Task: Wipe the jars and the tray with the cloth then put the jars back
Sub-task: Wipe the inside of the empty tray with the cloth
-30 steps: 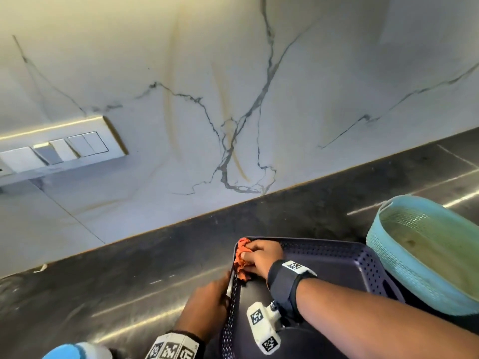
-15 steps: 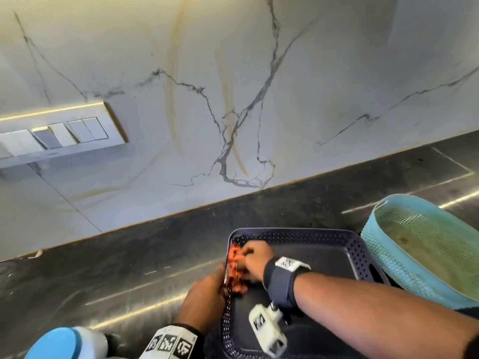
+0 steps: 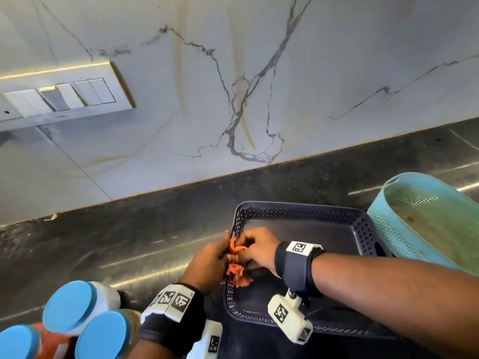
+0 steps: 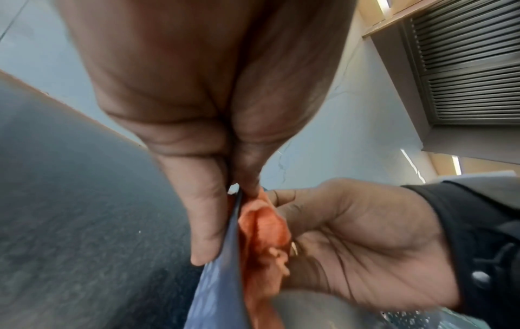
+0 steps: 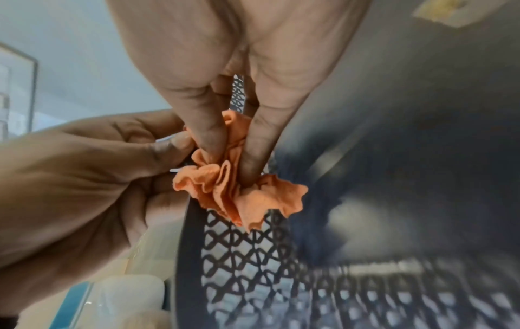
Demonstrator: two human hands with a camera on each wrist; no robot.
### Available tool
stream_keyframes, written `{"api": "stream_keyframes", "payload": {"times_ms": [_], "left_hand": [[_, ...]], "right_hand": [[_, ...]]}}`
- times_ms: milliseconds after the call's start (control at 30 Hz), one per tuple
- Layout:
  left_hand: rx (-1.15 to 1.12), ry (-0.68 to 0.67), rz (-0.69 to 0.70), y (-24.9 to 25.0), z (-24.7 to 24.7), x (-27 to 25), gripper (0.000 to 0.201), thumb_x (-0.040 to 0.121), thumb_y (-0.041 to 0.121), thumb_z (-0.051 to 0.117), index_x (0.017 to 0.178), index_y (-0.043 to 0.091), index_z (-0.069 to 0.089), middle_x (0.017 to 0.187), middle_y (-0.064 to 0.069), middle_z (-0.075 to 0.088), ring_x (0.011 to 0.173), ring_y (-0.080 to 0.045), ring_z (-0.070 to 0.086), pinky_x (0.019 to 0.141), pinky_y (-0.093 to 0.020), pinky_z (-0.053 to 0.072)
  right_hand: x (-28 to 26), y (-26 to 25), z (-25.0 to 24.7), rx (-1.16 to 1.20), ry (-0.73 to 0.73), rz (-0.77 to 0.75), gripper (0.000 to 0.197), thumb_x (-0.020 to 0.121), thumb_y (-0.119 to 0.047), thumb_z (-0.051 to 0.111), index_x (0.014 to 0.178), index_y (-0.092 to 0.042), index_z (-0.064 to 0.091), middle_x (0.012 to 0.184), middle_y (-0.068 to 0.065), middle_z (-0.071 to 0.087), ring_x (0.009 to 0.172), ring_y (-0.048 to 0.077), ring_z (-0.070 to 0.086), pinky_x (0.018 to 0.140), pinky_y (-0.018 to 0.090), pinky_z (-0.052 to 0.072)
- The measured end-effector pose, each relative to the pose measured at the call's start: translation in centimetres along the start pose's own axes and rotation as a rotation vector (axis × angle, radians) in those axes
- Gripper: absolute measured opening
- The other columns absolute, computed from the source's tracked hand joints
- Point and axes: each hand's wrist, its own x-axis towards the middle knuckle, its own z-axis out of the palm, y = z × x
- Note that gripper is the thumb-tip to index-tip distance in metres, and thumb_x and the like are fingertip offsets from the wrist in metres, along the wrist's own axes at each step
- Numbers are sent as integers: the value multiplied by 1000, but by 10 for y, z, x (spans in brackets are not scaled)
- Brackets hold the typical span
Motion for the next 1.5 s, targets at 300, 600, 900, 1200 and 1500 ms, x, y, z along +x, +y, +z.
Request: {"api": "stream_keyframes", "payload": {"times_ms": [300,600,900,1200,1500], "left_hand": [[-271,-85,-73,-1,-6,-1,31,107,7,49,131,19,63,109,-16,76,83,-17,74,65,-22,56],[-291,-143,6,-1,-7,-3,80,81,-27,56,135,32,56,122,11,72,102,-1,69,80,-20,56],[-166,1,-177,10,-1,2,25,107,18,47,101,12,71,97,-17,76,76,-28,71,73,-43,64],[-35,70,-174,20,2,3,25,104,26,46,107,19,70,99,-15,74,79,-35,76,64,-50,65],[290,172,-133,27,3,6,27,104,17,44,106,4,68,111,-25,72,104,-42,67,82,-40,51]], "right_hand": [[-3,-2,1,-76,80,-118,32,73,5,81,66,-24,68,76,8,68,81,37,74,76,55,63],[19,-18,-16,-315,179,-252,26,70,-20,80,64,-40,64,73,-3,67,85,31,72,78,51,60],[-18,5,-11,-570,-226,-127,30,76,-3,79,72,-25,59,78,1,66,71,19,64,71,41,62],[35,-31,-12,-456,166,-110,30,84,-2,68,67,-22,54,78,13,66,85,41,71,79,56,60],[-28,5,7,-919,-278,-126,15,83,-3,65,88,-15,58,90,6,62,84,27,61,66,30,52]]}}
